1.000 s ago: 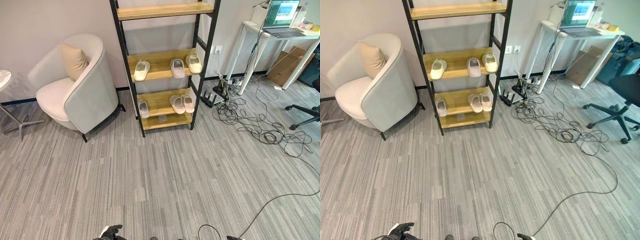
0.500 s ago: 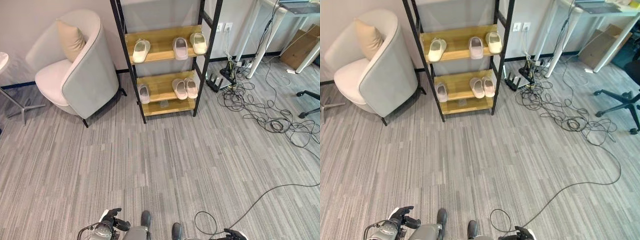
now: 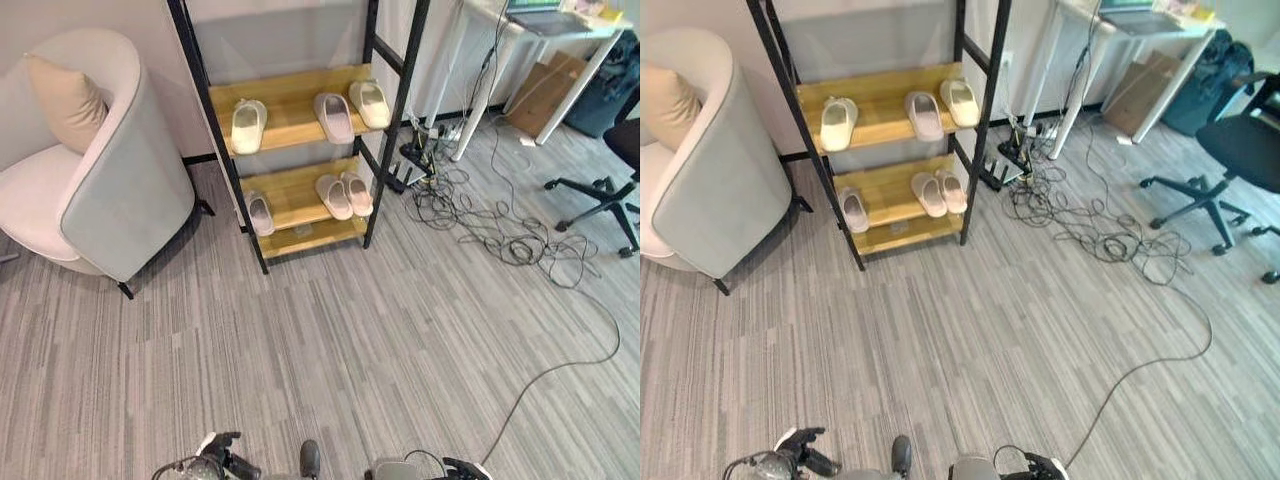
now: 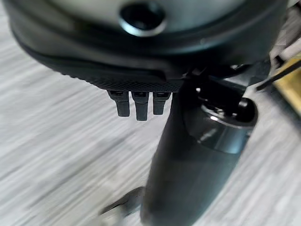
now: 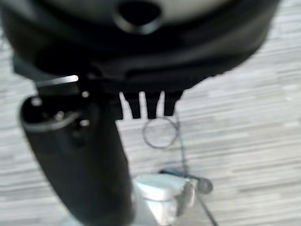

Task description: Arrange the slippers neatly on the shoe rack.

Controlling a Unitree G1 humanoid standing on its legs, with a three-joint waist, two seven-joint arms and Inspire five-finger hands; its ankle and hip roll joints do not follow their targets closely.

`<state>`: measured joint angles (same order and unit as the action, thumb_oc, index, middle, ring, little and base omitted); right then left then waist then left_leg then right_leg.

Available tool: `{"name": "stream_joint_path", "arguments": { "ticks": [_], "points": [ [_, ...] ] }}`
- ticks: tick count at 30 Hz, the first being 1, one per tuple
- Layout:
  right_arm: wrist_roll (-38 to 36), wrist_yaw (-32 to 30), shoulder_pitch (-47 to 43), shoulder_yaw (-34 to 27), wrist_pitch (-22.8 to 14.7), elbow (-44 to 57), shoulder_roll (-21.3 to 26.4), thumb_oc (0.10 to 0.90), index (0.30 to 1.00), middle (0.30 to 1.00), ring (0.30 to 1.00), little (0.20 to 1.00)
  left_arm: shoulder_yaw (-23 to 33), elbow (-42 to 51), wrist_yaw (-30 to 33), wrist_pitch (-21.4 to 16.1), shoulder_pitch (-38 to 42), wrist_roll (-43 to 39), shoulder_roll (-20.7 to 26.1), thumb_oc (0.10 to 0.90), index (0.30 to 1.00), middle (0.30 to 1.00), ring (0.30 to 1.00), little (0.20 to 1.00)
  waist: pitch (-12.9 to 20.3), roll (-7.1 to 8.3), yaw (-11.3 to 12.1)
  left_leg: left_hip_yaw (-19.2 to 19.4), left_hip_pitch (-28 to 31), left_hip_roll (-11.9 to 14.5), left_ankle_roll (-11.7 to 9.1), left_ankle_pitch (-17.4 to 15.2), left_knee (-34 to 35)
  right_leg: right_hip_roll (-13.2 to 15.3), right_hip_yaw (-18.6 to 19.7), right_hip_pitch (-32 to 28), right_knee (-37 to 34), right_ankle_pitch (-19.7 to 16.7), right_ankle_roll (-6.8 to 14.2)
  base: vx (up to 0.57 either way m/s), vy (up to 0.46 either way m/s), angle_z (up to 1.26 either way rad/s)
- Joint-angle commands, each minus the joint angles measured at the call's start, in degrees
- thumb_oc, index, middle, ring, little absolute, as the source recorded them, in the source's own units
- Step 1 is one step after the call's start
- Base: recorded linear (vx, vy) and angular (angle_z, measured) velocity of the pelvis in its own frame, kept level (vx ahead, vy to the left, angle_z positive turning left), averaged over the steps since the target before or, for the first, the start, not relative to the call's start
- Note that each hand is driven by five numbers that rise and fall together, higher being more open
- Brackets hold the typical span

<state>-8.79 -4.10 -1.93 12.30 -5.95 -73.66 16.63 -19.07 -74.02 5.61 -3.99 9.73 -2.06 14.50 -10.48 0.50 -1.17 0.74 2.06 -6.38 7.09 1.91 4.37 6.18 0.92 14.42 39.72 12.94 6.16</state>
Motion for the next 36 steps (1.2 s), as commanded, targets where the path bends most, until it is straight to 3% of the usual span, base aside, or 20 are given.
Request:
{"name": "stream_joint_path", "arguments": {
  "ticks": [1,2,3,5,6,8,10,11,13,16,18,19,20,21,23,24,25,27,32,36],
  "points": [
    [0.2,-0.4,0.3,0.3,-0.9,0.5,2.9,0.8,0.9,0.9,0.9,0.9,1.6,0.4,-0.2,-1.1,-1.2,0.9,-0.3,0.8,0.9,0.9,0.9,0.9,0.4,-1.11,-0.6,-3.2,-2.4,2.4,-3.0,-8.9,-7.5,-2.3,-2.1,-4.7,-15.0,-11.8,-1.1,0.22,-0.026,-0.1],
    [0.3,-0.5,0.2,0.5,-0.7,0.4,3.0,0.8,0.9,0.9,0.9,0.9,1.5,0.4,-0.3,-1.1,-1.1,0.8,-0.4,0.8,0.9,0.9,0.9,0.9,0.4,-1.18,-1.1,-3.3,-1.1,2.4,-3.1,-9.5,-6.9,-2.8,-2.9,-3.8,-18.2,-11.1,-1.4,0.35,-0.079,0.04],
    [0.4,-0.4,-0.1,0.8,-0.6,0.6,3.0,0.8,0.9,0.9,0.9,0.9,1.2,0.3,-0.5,-1.2,-1.0,0.9,-0.8,0.8,0.9,0.9,0.9,0.9,0.5,-0.63,-2.1,-4.2,1.2,1.9,-3.5,-10.4,-5.6,-3.7,-3.5,-1.7,-26.2,-12.3,-1.0,0.46,-0.106,0.12],
    [0.4,-0.5,0.1,1.2,-0.6,0.9,2.9,0.8,0.9,0.9,0.9,0.9,1.2,-0.2,-0.4,-1.5,-0.9,1.2,-1.1,0.8,0.9,0.9,0.9,0.9,0.3,-0.38,-3.4,-5.9,4.7,1.7,-3.9,-11.7,-3.9,-5.3,-2.9,-0.1,-33.6,-15.3,-0.2,0.42,-0.112,-0.03],
    [0.4,-0.4,0.2,1.1,-0.5,1.0,3.0,0.8,0.9,0.9,0.9,0.9,1.3,-0.3,-0.5,-1.6,-0.7,1.4,-1.1,0.8,0.9,0.9,0.9,0.9,0.3,-0.38,-3.9,-6.3,5.7,1.8,-4.3,-12.2,-3.5,-5.3,-3.3,0.5,-35.3,-16.1,0.1,0.48,-0.199,0.09],
    [0.2,-0.5,1.3,1.1,-0.6,0.8,2.7,0.8,0.9,0.9,0.9,0.9,1.0,-0.8,-0.4,-1.6,-0.8,2.2,-1.5,0.8,0.9,0.9,0.9,0.9,1.3,-0.03,-4.3,-7.1,7.8,2.6,-5.1,-14.1,-3.6,-6.1,-1.2,-1.8,-36.5,-16.3,-1.3,0.48,-0.258,0.62],
    [-0.3,-0.7,1.7,1.3,-0.2,0.0,2.1,0.8,0.9,0.9,0.9,0.9,1.2,-1.1,-0.4,-1.3,-1.3,1.7,-2.2,0.8,0.9,0.9,0.9,0.9,2.3,-0.68,-4.2,-7.1,6.1,4.4,-7.9,-10.6,-11.0,-7.6,-1.1,-4.0,-36.3,-15.6,-3.1,0.43,-0.304,0.95],
    [-1.3,-0.8,1.4,1.5,-0.5,0.2,1.3,0.8,0.9,0.9,0.9,0.9,0.8,-0.8,-0.8,-1.2,-1.2,1.4,-2.5,0.8,0.9,0.9,0.9,0.9,1.8,-0.06,-3.8,-6.0,1.9,5.1,-9.8,-5.1,-22.0,-8.1,-0.1,-7.0,-36.9,-14.4,-4.9,0.3,-0.297,0.43],
    [-2.7,-1.5,0.3,1.7,-0.5,0.7,0.9,0.8,0.9,0.9,0.9,0.9,0.1,0.3,-0.5,-0.8,-0.3,0.4,-2.7,0.8,0.9,0.9,0.9,0.9,-0.2,1.79,-2.7,-3.2,-6.7,6.0,-9.6,-1.1,-37.9,-7.3,0.8,-10.5,-37.4,-13.0,-6.9,0.24,-0.288,0.09],
    [-2.7,-1.8,0.4,2.0,-0.1,0.6,0.8,0.8,0.9,0.9,0.9,0.9,-0.5,0.6,-0.2,-0.7,-0.1,0.2,-2.7,0.8,0.9,0.9,0.9,0.9,-0.5,2.51,-2.0,-0.7,-10.3,7.0,-8.8,-2.1,-41.0,-6.8,0.9,-12.6,-36.9,-11.6,-7.7,0.23,-0.126,-0.25],
    [-2.8,-1.9,0.7,2.2,0.0,0.7,1.1,0.8,0.9,0.9,0.9,0.9,-1.1,0.6,-0.5,-0.7,-0.3,-0.1,-3.3,0.8,0.9,0.9,0.9,0.9,0.0,2.39,-1.1,1.0,-14.2,5.7,-8.0,-4.8,-34.5,-6.8,1.2,-15.3,-36.6,-9.3,-7.4,0.33,-0.025,-0.25],
    [-2.8,-1.9,0.7,2.2,0.0,0.7,1.1,0.8,0.9,0.9,0.9,0.9,-1.2,0.6,-0.5,-0.7,-0.3,-0.1,-3.3,0.8,0.9,0.9,0.9,0.9,-0.1,2.38,-1.0,1.0,-14.0,5.7,-8.0,-4.9,-34.6,-6.7,1.2,-15.5,-36.6,-9.1,-7.4,0.21,0.019,-0.21],
    [-2.6,-1.9,0.8,2.3,0.0,0.7,1.1,0.8,0.9,0.9,0.9,0.9,-1.2,0.4,-0.6,-0.7,-0.5,-0.2,-3.5,0.8,0.9,0.9,0.9,0.9,0.0,2.29,-0.7,1.6,-14.6,5.4,-7.7,-5.9,-30.3,-6.7,1.1,-16.3,-36.7,-8.3,-7.0,0.2,0.038,-0.22],
    [-2.4,-1.9,0.8,2.5,-0.1,0.9,1.2,0.8,0.9,0.9,0.9,0.9,-1.3,0.2,-0.7,-0.8,-0.7,-0.2,-3.6,0.8,0.9,0.9,0.9,0.9,0.1,1.99,-0.3,1.7,-14.9,4.9,-7.7,-5.8,-25.4,-7.0,1.1,-17.3,-36.7,-7.5,-6.7,0.34,0.082,-0.21],
    [-1.7,-2.1,1.3,2.7,-0.4,1.1,1.3,0.8,0.9,0.9,0.9,0.9,-0.9,-0.1,-0.5,-0.7,-1.2,-0.3,-3.8,0.8,0.9,0.9,0.9,0.9,0.3,0.67,0.7,1.6,-15.5,4.7,-8.9,-1.4,-14.8,-8.1,1.3,-19.6,-36.6,-6.2,-6.2,0.28,0.081,-0.25],
    [-1.7,-2.1,1.3,2.7,-0.4,1.1,1.3,0.8,0.9,0.9,0.9,0.9,-0.9,-0.1,-0.5,-0.7,-1.2,-0.3,-3.8,0.8,0.9,0.9,0.9,0.9,0.2,0.77,0.7,1.6,-15.3,4.6,-8.8,-1.3,-14.6,-8.0,1.3,-19.7,-36.6,-6.2,-6.2,0.28,0.09,-0.13],
    [-0.4,-2.1,-1.1,4.2,-1.0,2.6,1.4,0.8,0.9,0.9,0.9,0.9,-0.6,-0.2,-0.6,-0.9,-2.9,0.0,-3.5,0.8,0.9,0.9,0.9,0.9,1.2,-0.08,2.4,-1.1,-13.3,3.6,-8.4,-1.5,-11.7,-8.1,1.2,-20.6,-35.4,-5.1,-5.5,0.23,0.096,-0.11],
    [2.2,-2.9,-0.6,4.6,-1.1,3.0,0.3,0.8,0.9,0.9,0.9,0.9,0.0,-0.5,0.3,-0.8,-3.5,0.0,-4.1,0.8,0.9,0.9,0.9,0.9,2.1,-0.04,2.9,-4.8,-11.8,1.6,-8.0,-2.3,-10.9,-7.6,1.9,-20.6,-34.4,-5.0,-4.8,0.22,0.11,-0.33],
    [4.2,-2.1,-0.5,4.6,-0.8,1.7,0.1,0.8,0.9,0.9,0.9,0.9,1.0,-0.8,0.5,-0.8,-3.5,0.0,-3.5,0.8,0.9,0.9,0.9,0.9,4.8,1.39,3.9,-4.7,-9.0,0.4,-5.9,-4.8,-10.5,-5.0,2.1,-21.8,-34.0,-5.5,-2.7,0.15,0.085,-0.25],
    [4.3,-1.6,-0.5,4.3,-0.7,2.0,-0.1,0.8,0.9,0.9,0.9,0.9,1.0,-0.3,0.2,-0.8,-3.5,0.2,-3.0,0.8,0.9,0.9,0.9,0.9,5.6,1.54,4.1,-4.9,-7.4,0.0,-4.6,-5.5,-8.9,-4.2,1.8,-20.2,-30.2,-6.2,-1.3,0.08,0.069,0.34]
  ]
}}
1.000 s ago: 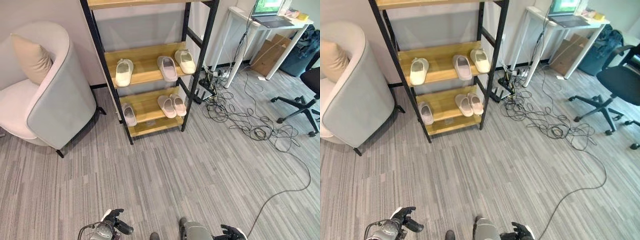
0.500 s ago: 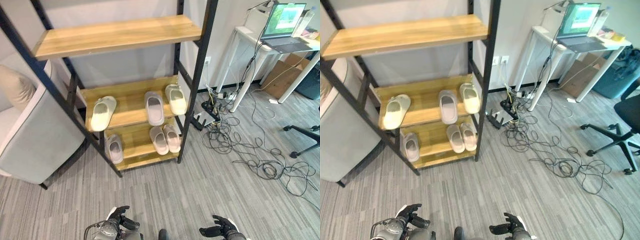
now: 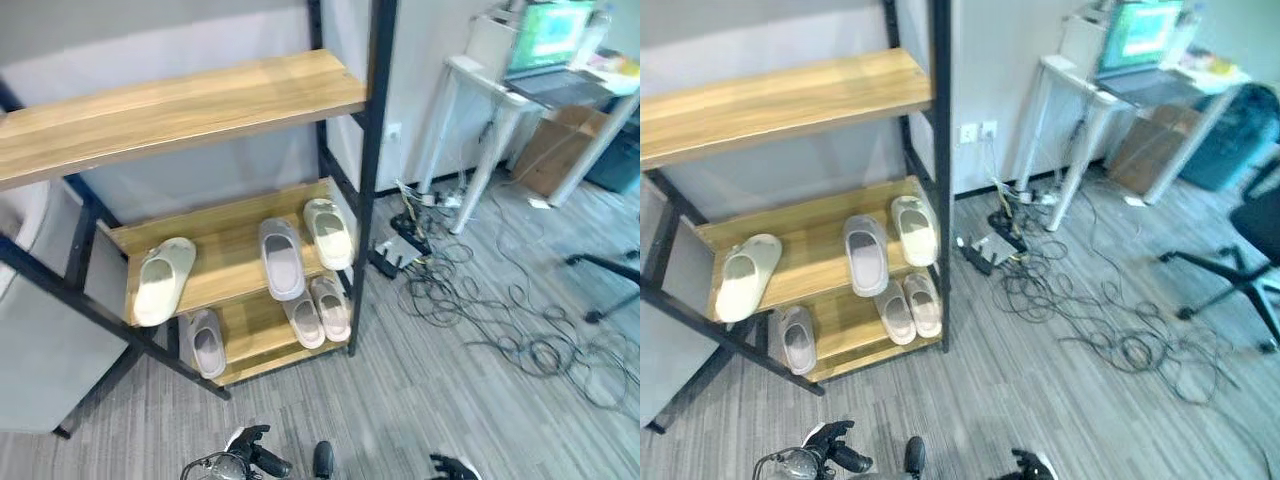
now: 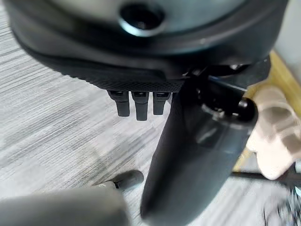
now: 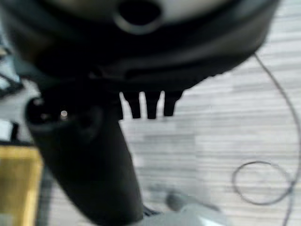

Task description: Arrange the slippers neatly on the shoe rack.

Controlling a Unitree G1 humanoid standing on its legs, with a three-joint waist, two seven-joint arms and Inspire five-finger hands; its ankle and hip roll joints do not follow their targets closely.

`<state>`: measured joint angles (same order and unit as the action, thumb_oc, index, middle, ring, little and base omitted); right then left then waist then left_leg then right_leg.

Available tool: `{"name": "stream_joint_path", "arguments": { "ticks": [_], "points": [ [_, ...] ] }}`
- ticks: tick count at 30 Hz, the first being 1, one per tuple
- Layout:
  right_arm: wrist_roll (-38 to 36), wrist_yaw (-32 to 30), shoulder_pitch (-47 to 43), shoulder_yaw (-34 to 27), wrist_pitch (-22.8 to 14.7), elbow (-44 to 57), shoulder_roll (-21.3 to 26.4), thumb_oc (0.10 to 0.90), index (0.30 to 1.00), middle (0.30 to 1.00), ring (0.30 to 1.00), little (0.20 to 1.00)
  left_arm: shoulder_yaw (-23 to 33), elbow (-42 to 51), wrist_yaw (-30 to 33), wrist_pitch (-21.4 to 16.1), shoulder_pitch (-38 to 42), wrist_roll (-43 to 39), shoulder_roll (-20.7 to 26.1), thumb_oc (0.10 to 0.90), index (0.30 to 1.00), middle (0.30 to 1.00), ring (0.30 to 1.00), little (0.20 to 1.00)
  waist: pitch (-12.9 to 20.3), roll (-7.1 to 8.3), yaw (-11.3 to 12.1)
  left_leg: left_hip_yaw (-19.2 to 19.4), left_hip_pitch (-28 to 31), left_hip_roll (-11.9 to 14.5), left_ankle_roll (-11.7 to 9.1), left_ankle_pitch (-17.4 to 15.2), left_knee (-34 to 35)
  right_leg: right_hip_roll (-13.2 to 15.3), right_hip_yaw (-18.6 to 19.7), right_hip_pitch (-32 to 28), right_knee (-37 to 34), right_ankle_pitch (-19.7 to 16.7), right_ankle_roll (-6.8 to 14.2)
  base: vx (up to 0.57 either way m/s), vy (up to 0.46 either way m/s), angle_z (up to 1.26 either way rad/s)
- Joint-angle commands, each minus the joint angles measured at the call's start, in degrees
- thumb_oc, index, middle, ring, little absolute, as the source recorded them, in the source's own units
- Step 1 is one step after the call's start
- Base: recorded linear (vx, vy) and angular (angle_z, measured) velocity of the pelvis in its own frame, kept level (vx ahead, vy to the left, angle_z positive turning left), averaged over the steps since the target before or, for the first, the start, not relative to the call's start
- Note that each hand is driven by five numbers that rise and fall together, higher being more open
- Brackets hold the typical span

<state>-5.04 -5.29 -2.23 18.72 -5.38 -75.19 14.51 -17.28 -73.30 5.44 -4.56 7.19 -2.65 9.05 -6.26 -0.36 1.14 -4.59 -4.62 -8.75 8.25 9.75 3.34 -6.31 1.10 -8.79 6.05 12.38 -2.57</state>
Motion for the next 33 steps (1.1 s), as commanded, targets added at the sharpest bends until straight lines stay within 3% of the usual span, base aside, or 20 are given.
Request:
{"name": "stream_joint_path", "arguments": {
  "ticks": [1,3,4,5,7,8,9,10,11,12,18,21,23,26,29,33],
  "points": [
    [0.5,-0.4,-0.2,-2.1,-1.3,3.5,2.0,0.8,0.9,0.9,0.9,0.9,-0.8,-1.0,0.4,-0.2,-1.0,0.8,2.4,0.8,0.9,0.9,0.9,0.9,1.4,2.39,1.8,0.5,-0.7,2.4,-5.7,-13.4,-7.8,8.3,1.6,3.0,3.4,-5.7,7.4,0.01,0.05,0.24],
    [0.3,0.1,-0.8,-1.9,-1.3,3.9,1.8,0.8,0.9,0.9,0.9,0.9,-0.5,-0.7,0.3,-0.2,-0.8,0.6,2.9,0.8,0.9,0.9,0.9,0.9,0.1,1.8,1.1,-0.3,0.5,2.4,-4.7,-12.5,-5.9,8.4,1.8,8.5,12.4,-11.0,9.3,-0.04,0.06,0.11],
    [0.3,0.1,-0.8,-1.8,-1.3,3.9,1.8,0.8,0.9,0.9,0.9,0.9,-0.5,-0.7,0.3,-0.2,-0.8,0.6,2.9,0.8,0.9,0.9,0.9,0.9,0.1,1.81,1.1,-0.3,0.5,2.4,-4.7,-12.5,-5.9,8.4,1.8,8.5,12.4,-11.0,9.3,-0.03,0.069,-0.07],
    [0.1,0.1,-1.3,-1.7,-1.5,4.4,1.7,0.8,0.9,0.9,0.9,0.9,-0.5,-0.7,0.2,-0.4,-0.7,0.6,3.1,0.8,0.9,0.9,0.9,0.9,-0.6,0.84,0.6,-1.0,1.4,3.0,-4.5,-12.1,-4.4,7.8,1.6,11.5,16.2,-11.6,9.5,0.04,0.039,-0.11],
    [-0.1,0.1,-1.4,-1.5,-1.6,4.4,1.6,0.8,0.9,0.9,0.9,0.9,-0.7,-0.8,0.2,-0.4,-0.6,0.7,3.1,0.8,0.9,0.9,0.9,0.9,-0.7,0.58,0.2,-1.7,2.3,3.0,-4.5,-12.0,-3.8,7.2,1.5,12.2,15.7,-10.2,8.9,0.08,0.012,0.04],
    [-0.5,0.2,-1.4,-1.2,-1.7,4.2,1.4,0.8,0.9,0.9,0.9,0.9,-0.8,-1.1,0.3,-0.4,-0.6,1.0,3.2,0.8,0.9,0.9,0.9,0.9,-0.9,0.32,-0.7,-3.3,3.5,3.1,-4.7,-11.9,-2.9,4.2,3.0,13.9,12.3,-7.4,7.3,0.08,-0.021,0.24],
    [-0.5,0.2,-1.3,-1.2,-1.7,4.2,1.4,0.8,0.9,0.9,0.9,0.9,-0.8,-1.1,0.3,-0.4,-0.6,1.0,3.2,0.8,0.9,0.9,0.9,0.9,-1.0,0.33,-0.8,-3.3,3.6,3.1,-4.7,-12.0,-2.8,4.2,3.0,13.7,12.4,-7.3,7.3,0.14,-0.069,0.45],
    [1.5,-0.3,-0.2,-0.2,-1.1,2.2,1.5,0.8,0.9,0.9,0.9,0.9,-0.4,-1.4,-0.2,0.9,-1.2,2.3,3.7,0.8,0.9,0.9,0.9,0.9,-1.2,0.99,-0.9,-3.4,4.2,2.3,-5.0,-12.4,-2.9,2.7,3.8,14.7,4.9,-7.9,6.3,0.08,-0.051,0.48],
    [1.5,-0.4,-0.1,-0.1,-1.1,2.1,1.4,0.8,0.9,0.9,0.9,0.9,-0.4,-1.3,-0.2,0.9,-1.3,2.3,3.7,0.8,0.9,0.9,0.9,0.9,-1.5,0.96,-1.2,-3.6,4.6,2.3,-5.0,-12.6,-2.9,2.7,3.5,14.1,4.7,-7.8,6.2,0.08,-0.108,0.62],
    [-0.6,-0.1,-0.8,-1.3,-1.5,2.3,1.3,0.8,0.9,0.9,0.9,0.9,-0.6,-1.6,0.0,-0.4,-0.5,1.6,3.0,0.8,0.9,0.9,0.9,0.9,-1.6,1.71,-1.2,-4.1,4.4,1.7,-5.6,-13.2,-3.6,3.5,3.5,11.0,-0.9,-8.2,6.0,0.03,-0.098,0.62],
    [-2.7,0.2,-0.3,-1.8,-1.7,3.1,1.9,0.8,0.9,0.9,0.9,0.9,-1.2,-1.1,-0.4,-0.7,-0.2,1.6,2.9,0.8,0.9,0.9,0.9,0.9,-1.8,2.36,-1.3,-2.7,2.3,2.0,-7.8,-14.1,-7.6,3.7,2.2,9.1,-3.2,-8.8,4.9,-0.01,-0.076,0.29],
    [-3.4,-0.1,-0.8,-2.1,-1.4,3.0,2.4,0.8,0.9,0.9,0.9,0.9,-1.7,-1.1,-0.3,-0.6,0.1,1.4,2.4,0.8,0.9,0.9,0.9,0.9,-3.0,2.29,-1.7,3.5,-0.8,5.2,-9.0,-14.0,-11.3,5.3,-0.5,8.5,-2.7,-7.9,4.0,-0.04,0.054,0.56],
    [-3.7,-0.1,-0.9,-2.2,-1.5,2.8,2.3,0.8,0.9,0.9,0.9,0.9,-1.8,-1.3,-0.1,-0.4,0.0,1.4,2.4,0.8,0.9,0.9,0.9,0.9,-2.9,2.37,-1.5,4.4,-1.2,7.5,-9.1,-13.3,-10.6,5.7,-1.2,8.1,-2.7,-7.7,3.9,0.02,0.077,0.43],
    [-3.6,-0.2,-0.7,-2.2,-1.7,2.7,2.4,0.8,0.9,0.9,0.9,0.9,-1.9,-1.5,-0.2,-0.5,-0.1,1.2,2.4,0.8,0.9,0.9,0.9,0.9,-2.7,2.74,-1.3,3.8,-2.2,9.4,-9.6,-11.9,-10.0,6.6,-1.7,7.6,-3.3,-7.6,4.0,0.05,0.08,0.29],
    [-3.4,-0.4,-0.4,-2.4,-1.5,3.2,2.5,0.8,0.9,0.9,0.9,0.9,-2.7,-0.9,-0.6,-0.6,0.3,0.7,2.3,0.8,0.9,0.9,0.9,0.9,-2.9,2.48,-1.2,1.9,-3.9,14.7,-11.1,-7.2,-6.5,7.9,-2.0,6.7,-3.6,-6.6,4.5,0.11,0.214,0.11],
    [-2.5,-0.6,-0.4,-3.0,-1.2,2.8,2.7,0.8,0.9,0.9,0.9,0.9,-2.8,-1.1,-0.5,-0.8,0.4,0.7,1.9,0.8,0.9,0.9,0.9,0.9,-2.5,1.42,-0.8,-2.1,-4.1,15.7,-12.6,-6.2,-3.8,9.0,-0.4,5.4,-3.9,-5.5,5.5,0.13,0.256,-0.07]
  ]
}}
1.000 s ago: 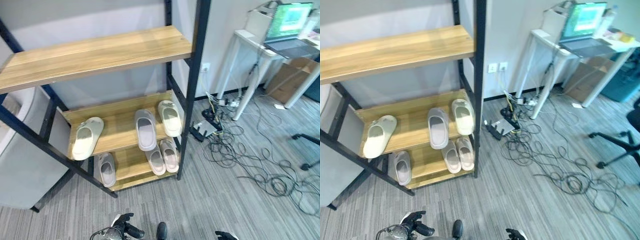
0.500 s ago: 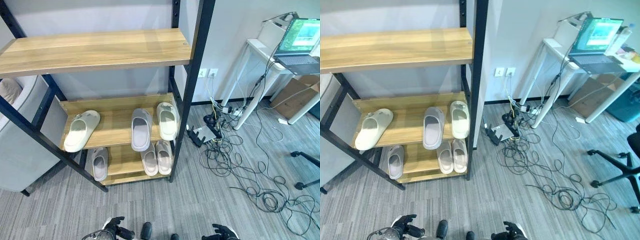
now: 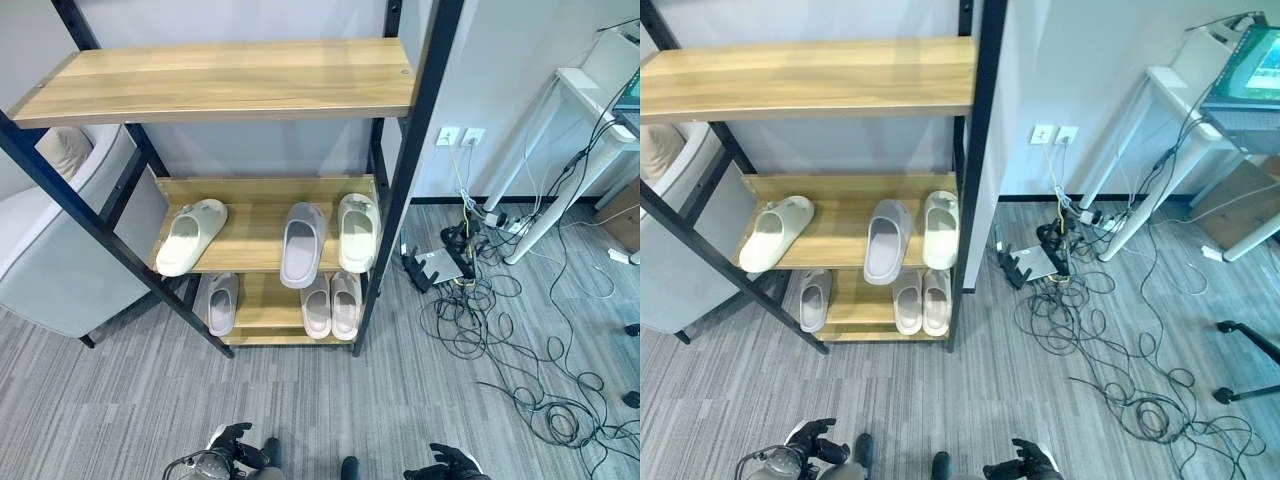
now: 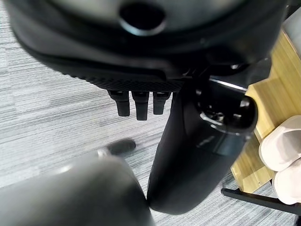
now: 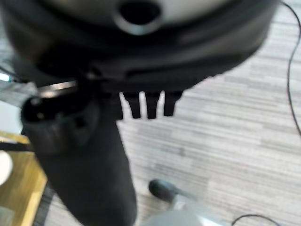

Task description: Arrange the slippers neatly on the shoe rack.

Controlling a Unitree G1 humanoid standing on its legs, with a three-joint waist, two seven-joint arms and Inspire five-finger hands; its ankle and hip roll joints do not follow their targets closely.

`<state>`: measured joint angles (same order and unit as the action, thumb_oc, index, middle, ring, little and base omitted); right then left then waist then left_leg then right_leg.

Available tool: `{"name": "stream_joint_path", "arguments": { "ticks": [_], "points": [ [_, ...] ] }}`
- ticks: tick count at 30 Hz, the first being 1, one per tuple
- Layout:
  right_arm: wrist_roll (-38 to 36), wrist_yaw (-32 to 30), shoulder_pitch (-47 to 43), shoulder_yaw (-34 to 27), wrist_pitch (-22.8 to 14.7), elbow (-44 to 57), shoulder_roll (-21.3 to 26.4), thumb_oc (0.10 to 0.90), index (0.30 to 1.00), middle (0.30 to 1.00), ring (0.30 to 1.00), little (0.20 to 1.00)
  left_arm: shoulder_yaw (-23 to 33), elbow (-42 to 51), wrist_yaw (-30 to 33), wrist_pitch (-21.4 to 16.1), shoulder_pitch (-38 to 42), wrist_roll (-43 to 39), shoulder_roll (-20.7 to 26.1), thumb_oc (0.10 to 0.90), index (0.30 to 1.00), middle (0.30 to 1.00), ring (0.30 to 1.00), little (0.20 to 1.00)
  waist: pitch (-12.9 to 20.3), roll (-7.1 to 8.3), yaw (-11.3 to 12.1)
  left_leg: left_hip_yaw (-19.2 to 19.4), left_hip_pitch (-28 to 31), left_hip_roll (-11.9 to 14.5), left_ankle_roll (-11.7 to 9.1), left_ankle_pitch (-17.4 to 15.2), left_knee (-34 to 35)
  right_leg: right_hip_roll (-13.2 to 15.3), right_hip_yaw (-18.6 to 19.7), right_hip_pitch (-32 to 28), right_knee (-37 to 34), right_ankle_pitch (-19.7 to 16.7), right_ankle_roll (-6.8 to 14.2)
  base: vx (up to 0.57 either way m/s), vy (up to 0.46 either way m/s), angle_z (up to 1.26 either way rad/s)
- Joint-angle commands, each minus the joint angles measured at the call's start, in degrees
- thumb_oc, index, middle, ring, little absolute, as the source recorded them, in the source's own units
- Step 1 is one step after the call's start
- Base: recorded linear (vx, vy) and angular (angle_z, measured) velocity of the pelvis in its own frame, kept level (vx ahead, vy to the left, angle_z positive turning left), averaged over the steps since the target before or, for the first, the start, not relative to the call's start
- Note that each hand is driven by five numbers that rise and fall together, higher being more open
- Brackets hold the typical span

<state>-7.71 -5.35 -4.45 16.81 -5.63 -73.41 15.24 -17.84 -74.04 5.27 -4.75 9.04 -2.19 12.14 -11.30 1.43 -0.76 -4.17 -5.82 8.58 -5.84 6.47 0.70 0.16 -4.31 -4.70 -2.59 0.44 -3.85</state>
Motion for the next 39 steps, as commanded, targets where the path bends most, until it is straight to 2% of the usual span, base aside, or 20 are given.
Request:
{"name": "stream_joint_path", "arguments": {
  "ticks": [1,2,5,9,11,12,13,14,15,16,18,19,20,22,23,28,29,30,33,39],
  "points": [
    [0.3,-0.2,1.9,-1.3,-0.8,0.6,1.8,0.8,0.9,0.9,0.9,0.9,-2.3,-0.8,-0.3,-0.6,-1.7,0.8,-1.3,0.8,0.9,0.9,0.9,0.9,3.0,-0.66,1.1,-3.0,-2.4,-1.6,1.1,-3.1,-0.8,3.1,5.2,1.1,4.6,6.5,7.2,0.1,0.18,-0.18],
    [0.3,-0.2,1.9,-1.3,-0.8,0.6,1.8,0.8,0.9,0.9,0.9,0.9,-2.3,-0.8,-0.3,-0.6,-1.7,0.8,-1.3,0.8,0.9,0.9,0.9,0.9,3.0,-0.67,1.1,-3.0,-2.4,-1.6,1.1,-3.2,-0.8,3.1,5.2,1.0,4.6,6.5,7.2,0.13,0.307,-0.24],
    [0.4,0.2,1.6,-1.9,-0.3,-0.1,1.1,0.8,0.9,0.9,0.9,0.9,-2.4,-1.0,-0.6,-0.7,-1.8,2.1,-0.5,0.8,0.9,0.9,0.9,0.9,3.9,0.16,1.5,-2.3,-3.1,-4.2,1.7,-5.7,-3.5,6.8,6.2,0.7,4.0,4.9,9.2,0.15,0.335,-0.13],
    [0.9,0.9,0.1,-1.1,-0.1,1.2,0.2,0.8,0.9,0.9,0.9,0.9,-1.9,-0.7,-0.6,-0.9,-1.3,2.5,0.8,0.8,0.9,0.9,0.9,0.9,4.1,0.75,2.5,-0.8,-3.5,-7.5,3.9,-8.5,-5.6,10.5,6.4,2.8,6.8,2.6,11.1,0.07,0.281,-0.04],
    [1.4,1.1,-0.6,-0.4,-0.3,1.8,0.0,0.8,0.9,0.9,0.9,0.9,-1.5,-0.6,-0.4,-0.9,-1.1,2.5,1.4,0.8,0.9,0.9,0.9,0.9,3.8,0.44,2.9,-0.1,-3.1,-8.4,5.0,-9.1,-5.8,10.9,5.9,4.9,10.2,1.6,11.1,0.03,0.304,-0.17],
    [2.3,0.2,-5.8,0.7,2.2,0.6,-0.6,0.8,0.9,0.9,0.9,0.9,-2.5,-1.0,-0.7,-0.6,-0.8,2.4,1.9,0.8,0.9,0.9,0.9,0.9,4.0,0.43,3.8,0.0,-2.8,-8.7,5.4,-9.4,-5.7,11.1,4.4,5.2,11.0,1.5,10.9,0.02,0.145,-0.19],
    [2.3,0.2,-5.9,0.6,2.2,0.5,-0.7,0.8,0.9,0.9,0.9,0.9,-2.4,-1.0,-0.7,-0.6,-0.7,2.4,1.9,0.8,0.9,0.9,0.9,0.9,3.8,0.47,3.7,0.0,-2.8,-8.7,5.4,-9.4,-5.8,11.1,4.4,5.1,11.0,1.6,10.9,0.08,0.207,-0.23],
    [-0.2,3.5,-2.3,0.7,1.0,1.5,0.1,0.8,0.9,0.9,0.9,0.9,-1.4,-1.5,-0.7,-1.0,-1.0,2.0,2.7,0.8,0.9,0.9,0.9,0.9,4.4,0.21,3.4,0.0,-1.7,-9.7,6.1,-9.3,-4.8,9.5,3.3,6.1,12.6,1.4,10.3,0.07,0.139,-0.24],
    [-0.2,3.5,-2.2,0.7,1.0,1.6,0.1,0.8,0.9,0.9,0.9,0.9,-1.4,-1.5,-0.7,-1.0,-1.1,2.0,2.7,0.8,0.9,0.9,0.9,0.9,4.3,0.23,3.4,-0.1,-1.6,-9.7,6.1,-9.3,-4.7,9.5,3.3,6.1,12.7,1.6,10.3,0.16,0.253,-0.16],
    [1.2,1.5,-2.3,1.4,-0.9,3.2,0.6,0.8,0.9,0.9,0.9,0.9,-1.2,-1.4,-0.8,-1.1,-0.9,2.5,3.3,0.8,0.9,0.9,0.9,0.9,4.3,0.59,2.3,-1.1,1.1,-11.0,7.0,-9.2,-2.6,3.2,7.1,7.5,12.3,3.1,9.3,0.1,0.113,-0.08],
    [1.2,1.5,-2.3,1.4,-0.9,3.2,0.6,0.8,0.9,0.9,0.9,0.9,-1.2,-1.4,-0.8,-1.1,-0.9,2.5,3.3,0.8,0.9,0.9,0.9,0.9,4.4,0.57,2.3,-1.1,1.0,-11.0,7.0,-9.1,-2.5,3.2,7.1,7.6,12.2,3.0,9.3,0.06,0.077,0.14],
    [0.9,1.4,-1.9,2.4,-1.2,4.6,1.8,0.8,0.9,0.9,0.9,0.9,-1.0,-1.6,-1.5,-1.0,-0.7,3.3,4.2,0.8,0.9,0.9,0.9,0.9,3.8,1.33,2.0,-0.7,2.2,-12.3,7.1,-9.3,-1.8,0.8,6.0,8.9,8.7,2.2,8.7,0.03,0.043,0.27],
    [0.8,1.3,-2.4,2.0,-1.3,5.8,1.9,0.8,0.9,0.9,0.9,0.9,-0.3,-1.6,-1.5,-1.2,-0.4,3.1,4.1,0.8,0.9,0.9,0.9,0.9,3.4,1.3,2.2,-1.0,2.1,-12.3,6.7,-9.1,-1.9,2.0,3.8,7.9,6.7,2.3,9.1,0.09,0.059,0.42],
    [1.0,1.1,-2.4,3.3,-1.9,7.5,1.8,0.8,0.9,0.9,0.9,0.9,-0.7,-1.9,-1.5,-1.1,-0.6,3.7,3.7,0.8,0.9,0.9,0.9,0.9,3.6,1.65,1.8,-2.2,3.3,-13.2,7.0,-8.5,-0.4,0.3,6.0,6.8,5.9,2.5,8.1,0.07,0.016,0.37],
    [2.5,0.3,-2.6,3.6,-2.2,11.1,2.8,0.8,0.9,0.9,0.9,0.9,0.3,-1.8,-1.1,-1.4,-1.3,2.9,3.2,0.8,0.9,0.9,0.9,0.9,4.1,1.54,2.8,-1.5,4.1,-12.9,6.6,-8.1,1.2,1.3,3.0,5.8,4.2,1.6,8.4,0.04,-0.004,0.42],
    [3.4,-0.8,-2.9,3.1,-3.2,22.1,5.3,0.8,0.9,0.9,0.9,0.9,0.7,-1.9,-1.2,-1.1,-2.6,3.8,2.3,0.8,0.9,0.9,0.9,0.9,5.2,1.2,2.8,-1.7,6.0,-12.8,6.4,-7.7,3.4,1.1,2.9,4.1,2.1,1.2,8.3,0.06,0.027,0.08],
    [3.9,-1.2,-2.9,2.7,-3.8,29.2,6.9,0.8,0.9,0.9,0.9,0.9,0.8,-1.7,-1.0,-1.1,-3.1,4.3,2.0,0.8,0.9,0.9,0.9,0.9,5.3,1.18,2.8,-1.6,6.3,-12.8,6.5,-7.9,3.4,1.1,3.0,3.7,1.5,0.8,8.4,0.02,0.039,-0.03],
    [3.9,-1.2,-2.8,2.7,-3.7,29.2,6.9,0.8,0.9,0.9,0.9,0.9,0.8,-1.6,-1.0,-1.1,-3.1,4.3,2.0,0.8,0.9,0.9,0.9,0.9,5.3,1.17,2.8,-1.6,6.4,-12.8,6.5,-7.9,3.4,1.1,3.0,3.7,1.4,0.8,8.4,0.02,0.046,-0.05],
    [5.1,-1.5,-0.8,0.7,-4.9,42.5,9.6,0.8,0.9,0.9,0.9,0.9,1.6,-1.1,-0.6,-1.0,-4.1,4.9,1.0,0.8,0.9,0.9,0.9,0.9,5.7,1.14,2.7,-1.2,6.9,-12.6,6.5,-8.1,3.9,1.2,2.9,2.8,0.0,0.3,8.5,0.02,0.045,-0.03],
    [5.9,-1.3,3.3,-2.1,-5.7,54.7,11.2,0.8,0.9,0.9,0.9,0.9,2.3,-0.7,-0.3,-0.8,-4.8,5.7,0.3,0.8,0.9,0.9,0.9,0.9,6.0,1.01,2.2,-0.8,7.1,-12.4,6.4,-8.3,4.3,1.4,2.9,2.6,-0.4,0.2,8.8,0.01,0.037,-0.01]
  ]
}}
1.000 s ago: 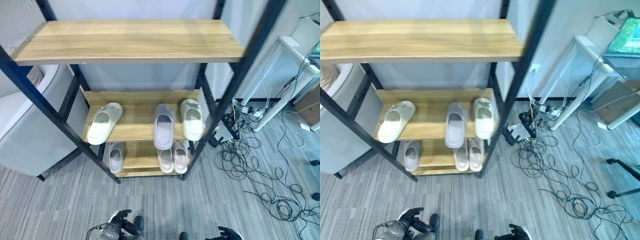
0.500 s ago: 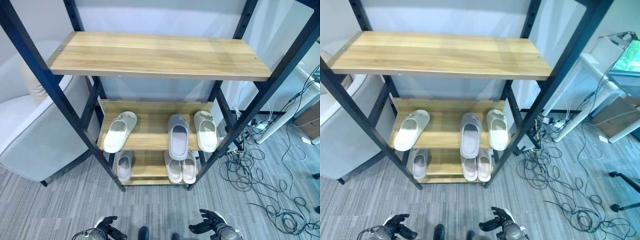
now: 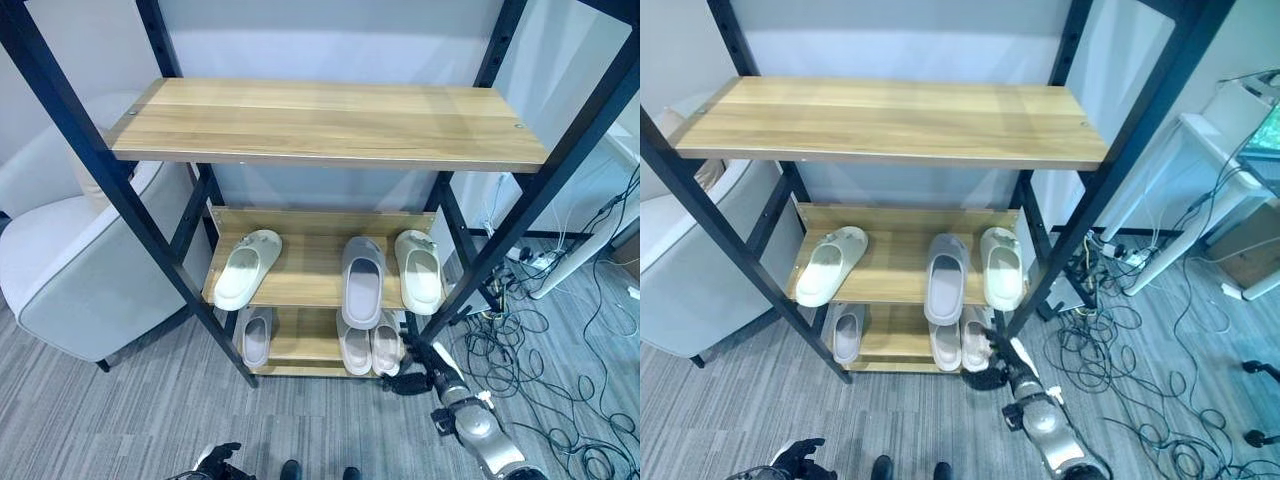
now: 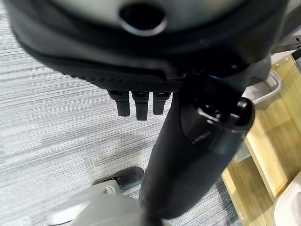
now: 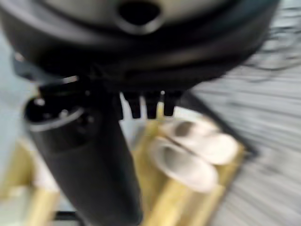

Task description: Arrange the slippers neatly on the shoe rack.

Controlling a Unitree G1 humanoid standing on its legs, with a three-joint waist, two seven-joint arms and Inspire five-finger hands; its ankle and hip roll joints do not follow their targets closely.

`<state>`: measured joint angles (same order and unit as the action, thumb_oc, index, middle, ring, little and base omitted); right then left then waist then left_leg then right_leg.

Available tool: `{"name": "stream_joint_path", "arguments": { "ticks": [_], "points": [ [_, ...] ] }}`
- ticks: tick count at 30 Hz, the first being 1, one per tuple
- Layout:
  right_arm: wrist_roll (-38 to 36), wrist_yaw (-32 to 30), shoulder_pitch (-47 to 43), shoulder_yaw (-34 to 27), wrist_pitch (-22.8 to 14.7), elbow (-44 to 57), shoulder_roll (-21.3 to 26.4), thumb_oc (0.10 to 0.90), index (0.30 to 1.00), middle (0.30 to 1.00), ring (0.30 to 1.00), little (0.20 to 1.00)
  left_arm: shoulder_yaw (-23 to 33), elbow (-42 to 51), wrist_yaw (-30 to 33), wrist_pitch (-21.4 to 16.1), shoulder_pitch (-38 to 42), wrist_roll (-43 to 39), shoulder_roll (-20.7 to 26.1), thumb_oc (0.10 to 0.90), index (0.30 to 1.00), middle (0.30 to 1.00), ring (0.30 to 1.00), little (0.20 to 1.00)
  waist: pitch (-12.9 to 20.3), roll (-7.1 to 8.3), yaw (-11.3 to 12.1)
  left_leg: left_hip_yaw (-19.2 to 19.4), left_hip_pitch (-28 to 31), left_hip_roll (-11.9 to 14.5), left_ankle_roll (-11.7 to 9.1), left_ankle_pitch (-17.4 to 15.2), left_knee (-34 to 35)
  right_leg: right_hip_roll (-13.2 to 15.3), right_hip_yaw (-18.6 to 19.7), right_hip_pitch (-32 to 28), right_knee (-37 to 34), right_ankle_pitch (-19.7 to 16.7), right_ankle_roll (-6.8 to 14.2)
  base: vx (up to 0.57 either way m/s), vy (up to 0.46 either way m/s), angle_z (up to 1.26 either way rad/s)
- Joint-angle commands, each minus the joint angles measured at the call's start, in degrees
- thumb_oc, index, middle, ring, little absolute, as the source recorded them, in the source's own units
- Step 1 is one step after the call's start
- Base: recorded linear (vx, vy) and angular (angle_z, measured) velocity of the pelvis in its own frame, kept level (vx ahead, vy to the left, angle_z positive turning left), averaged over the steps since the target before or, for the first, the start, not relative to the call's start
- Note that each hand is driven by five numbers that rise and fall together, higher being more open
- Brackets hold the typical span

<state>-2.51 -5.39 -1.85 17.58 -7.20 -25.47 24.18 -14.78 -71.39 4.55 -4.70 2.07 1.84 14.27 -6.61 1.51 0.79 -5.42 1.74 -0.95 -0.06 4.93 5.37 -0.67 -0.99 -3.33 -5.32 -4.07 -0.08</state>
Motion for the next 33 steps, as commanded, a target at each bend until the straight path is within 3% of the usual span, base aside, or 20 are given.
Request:
{"name": "stream_joint_path", "arguments": {
  "ticks": [1,7,16,27,33],
  "points": [
    [0.9,-1.1,2.0,-3.9,-4.5,11.2,2.7,0.8,0.9,0.9,0.9,0.9,-0.4,-3.3,0.5,-0.7,1.8,2.0,-2.1,0.8,0.9,0.9,0.9,0.9,1.4,0.95,0.5,0.6,-0.4,-2.8,0.7,-6.9,-0.4,2.3,-0.2,1.2,2.4,4.8,5.2,0.02,0.031,-0.02],
    [1.0,-1.6,4.7,-7.1,-5.8,21.1,3.7,0.8,0.9,0.9,0.9,0.9,-0.1,-3.1,0.4,-0.8,0.7,2.9,-2.6,0.8,0.9,0.9,0.9,0.9,1.7,0.78,0.2,1.0,-0.1,-2.9,0.8,-7.3,-0.4,2.7,0.2,1.3,2.2,4.6,5.5,0.02,0.03,-0.04],
    [2.5,-4.1,5.2,-9.1,-6.6,26.8,3.6,0.8,0.9,0.9,0.9,0.9,-0.4,-2.6,0.5,-0.6,-0.2,3.7,-3.6,0.8,0.9,0.9,0.9,0.9,2.0,0.72,0.2,1.2,0.1,-2.8,0.9,-7.7,-0.4,3.0,0.4,1.1,1.6,4.2,5.6,0.01,0.01,-0.04],
    [6.0,-9.0,-0.1,-9.2,-6.6,24.7,3.5,0.8,0.9,0.9,0.9,0.9,-1.4,-1.5,0.9,-0.7,-1.4,4.0,-3.9,0.8,0.9,0.9,0.9,0.9,2.1,0.73,1.3,0.7,0.3,-2.7,1.0,-8.0,-0.4,3.0,-0.2,0.7,0.9,4.1,5.6,0.0,0.0,0.0],
    [9.0,-13.3,-6.9,-9.3,-5.6,20.6,4.9,0.8,0.9,0.9,0.9,0.9,-1.7,-1.5,1.3,-0.7,-2.2,3.8,-3.4,0.8,0.9,0.9,0.9,0.9,2.0,1.16,3.2,0.0,0.2,-2.8,0.8,-7.8,-0.4,3.1,-1.3,0.3,0.6,4.3,5.6,0.01,0.002,0.06]
  ]
}}
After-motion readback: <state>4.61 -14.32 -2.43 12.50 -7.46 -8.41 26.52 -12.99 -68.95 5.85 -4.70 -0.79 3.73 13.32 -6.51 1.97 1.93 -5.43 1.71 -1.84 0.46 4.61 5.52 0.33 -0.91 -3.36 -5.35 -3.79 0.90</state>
